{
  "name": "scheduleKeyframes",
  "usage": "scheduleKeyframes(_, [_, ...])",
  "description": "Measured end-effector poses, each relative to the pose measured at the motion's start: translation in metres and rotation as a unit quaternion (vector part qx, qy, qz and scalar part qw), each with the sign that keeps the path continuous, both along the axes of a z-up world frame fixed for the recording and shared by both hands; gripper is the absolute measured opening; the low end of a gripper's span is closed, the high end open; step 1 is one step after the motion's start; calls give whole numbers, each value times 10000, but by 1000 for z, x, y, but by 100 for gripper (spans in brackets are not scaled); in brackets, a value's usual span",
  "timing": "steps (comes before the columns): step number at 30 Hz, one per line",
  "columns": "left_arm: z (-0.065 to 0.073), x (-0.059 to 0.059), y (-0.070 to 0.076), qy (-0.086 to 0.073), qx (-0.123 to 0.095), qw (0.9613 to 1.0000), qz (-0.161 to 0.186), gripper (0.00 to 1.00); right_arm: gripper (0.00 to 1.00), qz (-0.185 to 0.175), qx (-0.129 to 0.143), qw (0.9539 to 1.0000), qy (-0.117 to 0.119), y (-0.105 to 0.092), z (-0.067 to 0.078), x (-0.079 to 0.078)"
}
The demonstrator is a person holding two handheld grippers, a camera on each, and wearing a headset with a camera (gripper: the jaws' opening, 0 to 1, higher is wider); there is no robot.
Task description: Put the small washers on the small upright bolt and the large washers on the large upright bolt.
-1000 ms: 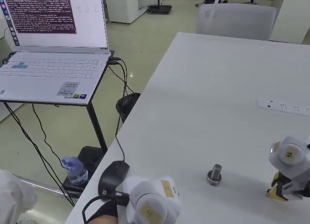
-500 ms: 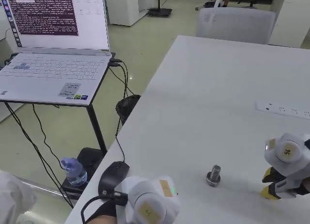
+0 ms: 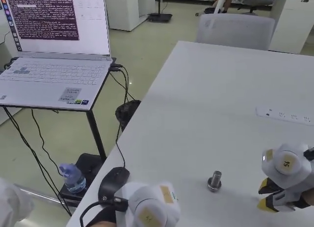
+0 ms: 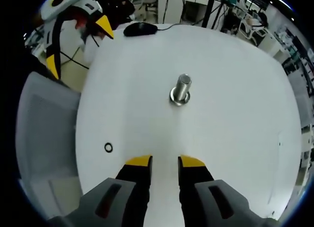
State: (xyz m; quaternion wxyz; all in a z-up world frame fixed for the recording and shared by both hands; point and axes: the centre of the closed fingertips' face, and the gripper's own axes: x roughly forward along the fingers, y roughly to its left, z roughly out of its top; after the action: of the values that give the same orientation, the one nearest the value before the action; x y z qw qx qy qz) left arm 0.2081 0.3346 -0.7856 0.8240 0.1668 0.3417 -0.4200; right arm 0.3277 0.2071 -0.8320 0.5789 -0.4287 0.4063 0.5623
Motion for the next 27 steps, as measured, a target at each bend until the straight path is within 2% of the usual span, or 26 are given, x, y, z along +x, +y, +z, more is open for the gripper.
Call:
scheduleKeyframes(12, [3, 1, 2, -42, 32, 10000, -32, 71, 22, 181, 79, 9998, 59, 11, 0, -35])
scheduleKeyframes(20, [4, 1, 3, -67, 52, 9999, -59, 70, 22, 272, 12, 9996, 93, 8, -5, -56])
scheduleKeyframes(27, [6, 1, 1, -81, 37, 10000, -44, 70, 22, 357, 69, 9993, 126, 8, -8, -74])
